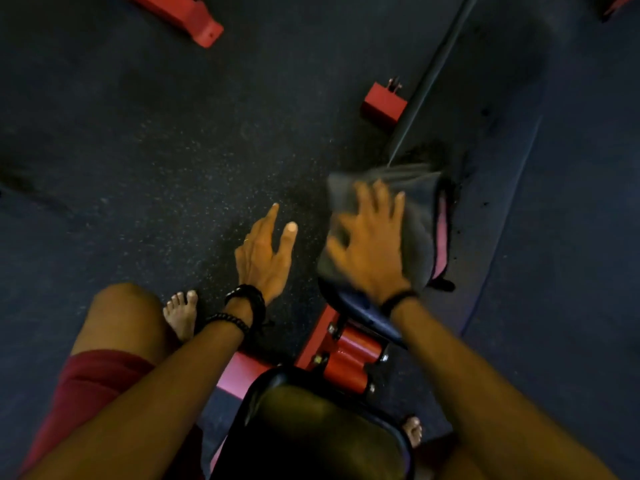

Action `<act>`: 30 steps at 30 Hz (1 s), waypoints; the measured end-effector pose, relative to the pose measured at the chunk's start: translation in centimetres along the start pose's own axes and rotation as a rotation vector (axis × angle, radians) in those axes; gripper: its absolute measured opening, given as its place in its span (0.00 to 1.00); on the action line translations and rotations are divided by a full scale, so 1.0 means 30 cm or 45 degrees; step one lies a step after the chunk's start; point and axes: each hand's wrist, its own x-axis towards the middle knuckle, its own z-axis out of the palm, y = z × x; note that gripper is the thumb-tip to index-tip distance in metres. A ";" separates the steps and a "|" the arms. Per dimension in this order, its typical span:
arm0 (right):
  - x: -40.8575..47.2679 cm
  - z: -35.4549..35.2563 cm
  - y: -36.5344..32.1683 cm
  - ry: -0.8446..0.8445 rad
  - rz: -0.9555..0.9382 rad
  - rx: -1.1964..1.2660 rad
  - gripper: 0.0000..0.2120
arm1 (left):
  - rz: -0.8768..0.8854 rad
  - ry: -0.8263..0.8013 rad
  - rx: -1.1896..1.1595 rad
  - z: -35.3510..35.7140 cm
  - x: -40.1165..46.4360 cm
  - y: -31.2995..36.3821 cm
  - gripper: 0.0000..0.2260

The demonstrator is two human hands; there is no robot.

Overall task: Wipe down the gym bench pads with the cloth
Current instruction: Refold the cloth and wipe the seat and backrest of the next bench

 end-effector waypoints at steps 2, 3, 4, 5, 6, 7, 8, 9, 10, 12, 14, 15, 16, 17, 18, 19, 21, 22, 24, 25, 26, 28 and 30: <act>-0.160 0.015 -0.034 -0.077 -0.352 -0.007 0.20 | 0.008 0.035 -0.007 0.006 0.033 0.005 0.30; -0.158 0.012 -0.007 -0.118 -0.491 -0.013 0.21 | 0.021 0.052 -0.019 0.006 0.048 0.007 0.29; -0.102 0.006 0.034 -0.096 -0.571 -0.061 0.20 | 0.057 0.068 -0.037 0.006 0.058 0.010 0.29; -0.020 -0.001 0.073 -0.085 -0.539 -0.090 0.20 | 0.101 0.076 -0.049 0.003 0.062 0.008 0.30; 0.087 -0.016 0.111 -0.048 -0.413 -0.084 0.20 | 0.129 0.080 -0.059 -0.004 0.067 0.009 0.31; 0.188 -0.037 0.135 0.025 -0.237 -0.066 0.21 | 0.136 0.080 -0.067 -0.010 0.069 0.005 0.32; 0.237 -0.050 0.135 0.047 -0.071 -0.017 0.21 | 0.130 0.078 -0.064 -0.017 0.054 -0.007 0.32; 0.238 -0.043 0.112 0.058 0.009 -0.038 0.21 | 0.124 0.081 -0.061 -0.025 0.025 -0.019 0.32; 0.199 -0.029 0.071 0.071 -0.015 -0.065 0.20 | 0.126 0.089 -0.060 -0.032 -0.005 -0.028 0.32; 0.030 0.004 -0.027 0.000 -0.324 -0.024 0.19 | 0.130 0.100 -0.050 -0.049 -0.047 -0.049 0.32; -0.121 0.024 -0.059 -0.185 -0.665 -0.074 0.19 | 0.099 0.111 -0.037 -0.063 -0.056 -0.062 0.34; -0.118 0.024 -0.048 -0.230 -0.710 -0.136 0.19 | 0.082 0.098 -0.032 -0.068 -0.054 -0.062 0.34; -0.065 0.018 -0.041 -0.201 -0.666 -0.154 0.20 | 0.091 0.084 -0.020 -0.070 -0.054 -0.060 0.34; 0.012 0.005 -0.044 -0.150 -0.516 -0.160 0.21 | 0.118 0.075 0.003 -0.071 -0.054 -0.056 0.34; 0.089 -0.010 -0.056 -0.135 -0.356 -0.180 0.21 | 0.141 0.072 0.026 -0.073 -0.052 -0.050 0.34; 0.141 -0.017 -0.074 -0.143 -0.234 -0.247 0.20 | 0.149 0.081 0.030 -0.076 -0.050 -0.047 0.33; 0.121 0.002 -0.120 -0.140 -0.203 -0.323 0.17 | 0.132 0.114 0.005 -0.080 -0.072 -0.046 0.32; 0.067 0.022 -0.136 -0.106 -0.264 -0.319 0.16 | 0.134 0.132 -0.006 -0.081 -0.085 -0.043 0.32; -0.112 0.062 -0.138 -0.031 -0.423 -0.246 0.21 | 0.146 0.144 0.004 -0.084 -0.096 -0.030 0.31; -0.208 0.078 -0.116 -0.028 -0.499 -0.244 0.26 | 0.156 0.138 0.023 -0.077 -0.094 -0.017 0.31; -0.294 0.094 -0.083 -0.029 -0.554 -0.247 0.31 | 0.170 0.125 0.052 -0.068 -0.091 -0.006 0.31; -0.423 0.123 0.028 0.067 -0.547 -0.205 0.36 | 0.230 0.083 0.131 -0.039 -0.084 0.024 0.30; -0.510 0.127 0.166 0.165 -0.285 -0.176 0.41 | 0.307 0.054 0.208 -0.004 -0.081 0.056 0.29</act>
